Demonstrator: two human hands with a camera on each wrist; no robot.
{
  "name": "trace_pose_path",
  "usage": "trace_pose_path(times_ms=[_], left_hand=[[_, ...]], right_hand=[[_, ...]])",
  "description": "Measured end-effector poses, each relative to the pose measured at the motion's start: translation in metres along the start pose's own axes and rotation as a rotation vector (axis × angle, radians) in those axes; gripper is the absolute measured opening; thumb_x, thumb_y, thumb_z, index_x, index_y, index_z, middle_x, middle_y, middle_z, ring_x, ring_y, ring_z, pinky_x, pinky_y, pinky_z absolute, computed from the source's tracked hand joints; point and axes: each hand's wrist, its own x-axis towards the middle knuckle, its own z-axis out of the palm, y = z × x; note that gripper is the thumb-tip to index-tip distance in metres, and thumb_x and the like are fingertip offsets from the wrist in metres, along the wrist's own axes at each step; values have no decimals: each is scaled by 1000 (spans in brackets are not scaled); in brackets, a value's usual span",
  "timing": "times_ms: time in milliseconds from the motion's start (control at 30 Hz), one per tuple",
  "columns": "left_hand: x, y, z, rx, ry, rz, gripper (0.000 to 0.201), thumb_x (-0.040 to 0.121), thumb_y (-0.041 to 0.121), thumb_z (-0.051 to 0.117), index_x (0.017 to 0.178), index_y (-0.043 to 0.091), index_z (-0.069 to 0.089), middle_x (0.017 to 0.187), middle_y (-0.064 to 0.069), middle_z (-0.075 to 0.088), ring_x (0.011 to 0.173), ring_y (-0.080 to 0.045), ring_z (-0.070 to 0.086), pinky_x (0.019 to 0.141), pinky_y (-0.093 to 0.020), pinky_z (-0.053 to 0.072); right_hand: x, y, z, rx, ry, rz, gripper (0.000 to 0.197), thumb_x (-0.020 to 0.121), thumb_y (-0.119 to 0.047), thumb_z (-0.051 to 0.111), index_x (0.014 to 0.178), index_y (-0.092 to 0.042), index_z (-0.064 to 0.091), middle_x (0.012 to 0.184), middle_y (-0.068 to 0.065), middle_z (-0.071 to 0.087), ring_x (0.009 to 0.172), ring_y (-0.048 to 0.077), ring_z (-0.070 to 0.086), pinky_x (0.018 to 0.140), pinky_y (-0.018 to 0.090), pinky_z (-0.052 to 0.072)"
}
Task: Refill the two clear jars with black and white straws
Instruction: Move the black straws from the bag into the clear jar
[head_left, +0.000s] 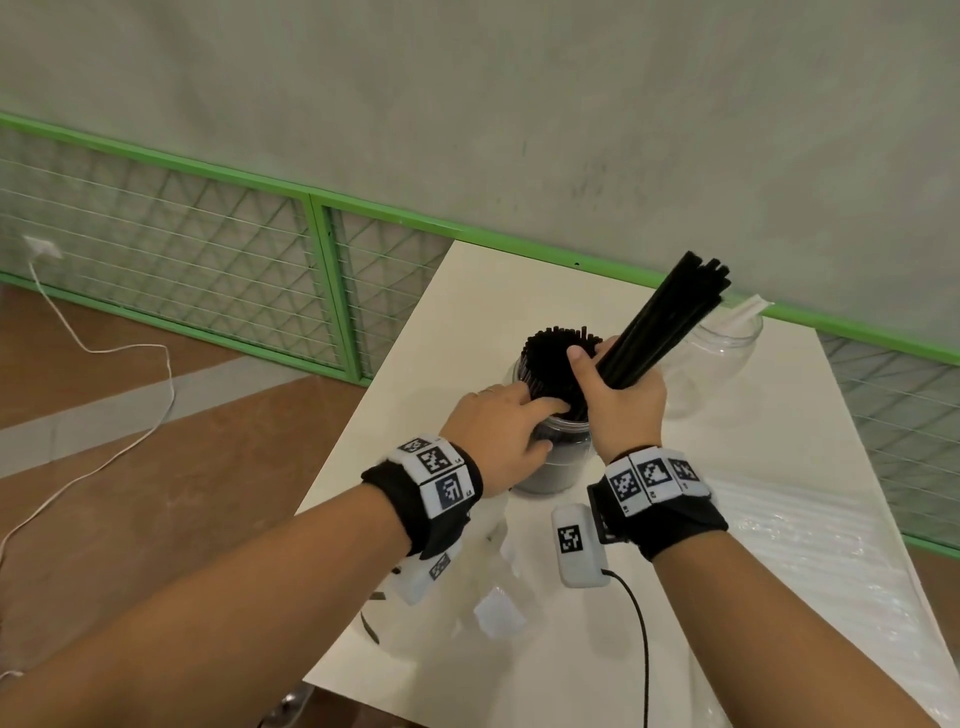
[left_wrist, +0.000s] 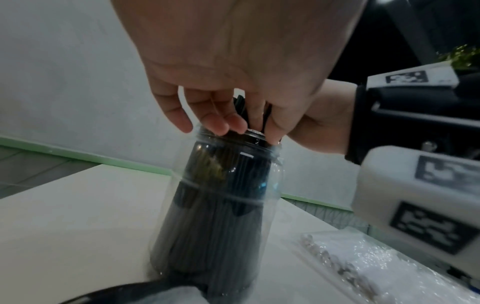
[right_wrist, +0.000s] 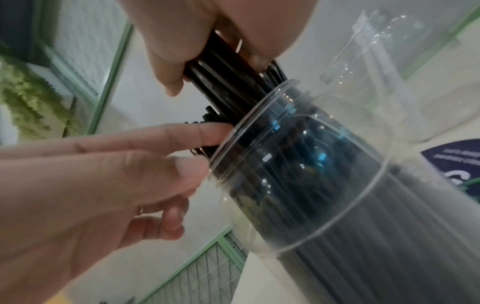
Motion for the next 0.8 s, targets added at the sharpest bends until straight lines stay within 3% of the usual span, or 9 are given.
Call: trace_pose_path(times_ms=[100, 167, 200, 267, 367, 467, 600, 700, 800], left_hand=[[-3, -5, 1, -69, -6, -52, 49, 91, 40, 48, 138, 34, 39, 111, -1, 55, 102, -23, 53, 85, -35, 43], [-5, -7, 2, -115, -34, -65, 50, 91, 39, 50, 139, 33, 38, 108, 1, 55, 101, -22, 53, 86, -37, 45], [-5, -7, 2, -145, -40, -70, 49, 91, 37, 51, 138, 33, 40, 105, 2, 55, 99, -21, 53, 86, -36, 45], [-4, -7, 1, -222, -25, -96, 43, 90, 34, 52, 133, 33, 46, 96, 7, 52, 94, -17, 53, 83, -34, 45], [0, -8, -2, -327, 32, -151, 31, 89, 30, 54, 120, 33, 54, 92, 11, 49, 84, -12, 51, 77, -29, 44], [4, -10, -7, -396, 54, -177, 24, 89, 27, 55, 112, 31, 58, 92, 9, 50, 80, -11, 52, 76, -28, 45], [8, -12, -12, -451, 49, -193, 20, 88, 25, 56, 108, 29, 60, 94, 7, 53, 78, -11, 55, 78, -30, 47], [9, -12, -13, -483, 39, -199, 19, 88, 23, 58, 106, 27, 61, 95, 6, 55, 79, -13, 57, 80, -31, 48], [9, -10, -13, -505, 26, -197, 20, 88, 20, 58, 107, 26, 61, 96, 4, 55, 79, -13, 57, 81, -29, 48]], right_hand=[[0, 6, 1, -97, 17, -23, 39, 65, -57, 73, 88, -61, 42, 100, 3, 58, 108, 26, 56, 91, 42, 49], [1, 10, 2, -128, 36, 10, 43, 67, -54, 77, 96, -50, 45, 99, -13, 46, 112, 24, 51, 95, 47, 48], [1, 12, 2, -155, 45, 39, 45, 67, -52, 78, 100, -34, 52, 99, -18, 39, 111, 21, 50, 96, 46, 48], [2, 15, 4, -163, 42, 93, 56, 67, -49, 80, 103, -16, 53, 99, -17, 34, 110, 20, 50, 96, 42, 48], [0, 13, 6, -144, 16, 91, 57, 67, -42, 83, 105, -20, 46, 102, -12, 38, 114, 20, 46, 94, 32, 44], [1, 11, 4, -107, -34, 57, 59, 64, -41, 85, 107, -16, 54, 111, -5, 45, 109, 4, 42, 92, 20, 44], [6, 6, -3, -4, -110, 54, 59, 59, -56, 83, 106, -34, 56, 112, -1, 63, 109, 14, 60, 93, 39, 51], [14, -14, -9, 191, -113, 33, 62, 72, -33, 78, 124, -27, 46, 114, -2, 65, 106, 9, 62, 92, 28, 49], [22, -34, -14, 236, -124, -85, 70, 78, -35, 70, 136, -28, 31, 117, 1, 65, 103, 16, 65, 90, 25, 50]])
